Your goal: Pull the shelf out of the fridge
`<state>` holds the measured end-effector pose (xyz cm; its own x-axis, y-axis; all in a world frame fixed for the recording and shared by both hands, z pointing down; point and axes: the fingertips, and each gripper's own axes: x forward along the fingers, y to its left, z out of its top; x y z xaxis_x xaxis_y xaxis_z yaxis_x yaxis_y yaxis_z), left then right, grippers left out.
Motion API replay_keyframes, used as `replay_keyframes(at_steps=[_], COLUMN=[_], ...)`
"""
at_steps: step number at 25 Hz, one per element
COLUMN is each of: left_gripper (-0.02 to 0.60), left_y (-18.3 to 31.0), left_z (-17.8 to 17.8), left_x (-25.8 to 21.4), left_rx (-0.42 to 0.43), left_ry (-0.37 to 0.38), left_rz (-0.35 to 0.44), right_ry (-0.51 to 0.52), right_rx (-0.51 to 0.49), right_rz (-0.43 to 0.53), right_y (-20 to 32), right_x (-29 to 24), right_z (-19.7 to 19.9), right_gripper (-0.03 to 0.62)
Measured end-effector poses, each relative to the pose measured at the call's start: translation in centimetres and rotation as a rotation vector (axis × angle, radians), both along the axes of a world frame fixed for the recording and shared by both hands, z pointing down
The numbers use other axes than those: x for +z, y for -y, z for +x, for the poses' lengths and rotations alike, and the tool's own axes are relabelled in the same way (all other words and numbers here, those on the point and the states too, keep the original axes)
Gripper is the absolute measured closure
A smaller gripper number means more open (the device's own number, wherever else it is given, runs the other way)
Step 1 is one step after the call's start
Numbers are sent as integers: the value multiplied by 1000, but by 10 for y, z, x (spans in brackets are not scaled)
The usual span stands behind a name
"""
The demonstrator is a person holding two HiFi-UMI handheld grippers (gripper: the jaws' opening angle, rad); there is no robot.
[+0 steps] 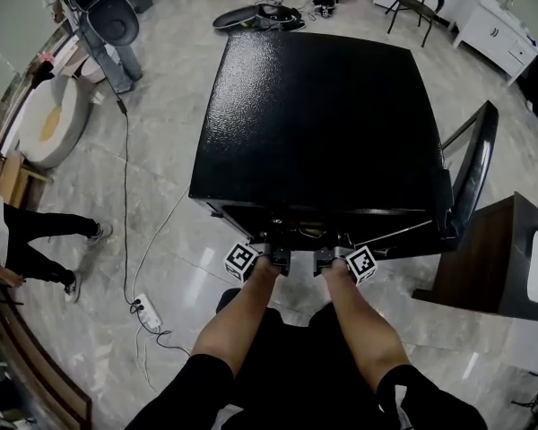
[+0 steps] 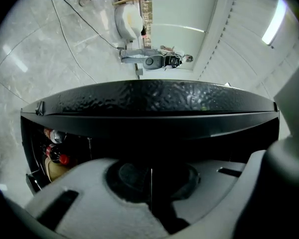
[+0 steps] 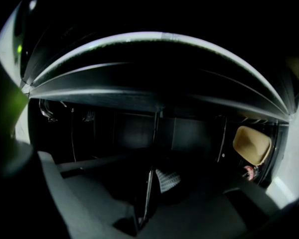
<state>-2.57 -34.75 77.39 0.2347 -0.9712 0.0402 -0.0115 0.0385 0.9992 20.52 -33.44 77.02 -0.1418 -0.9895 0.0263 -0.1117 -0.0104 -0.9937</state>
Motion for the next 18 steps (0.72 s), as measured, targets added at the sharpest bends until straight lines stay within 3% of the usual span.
replay_keyframes(at_steps=[18], left_gripper=[546], left_y=[-35], left_z=[0], left_x=[-12], left_rx=[10], left_ry=[-6], left_rz=[-9], right_ry=[21], right_rx=[-18], right_rz=[-16], right_y=[-33], right_x=[-11], right_z=[0], right_gripper=[554])
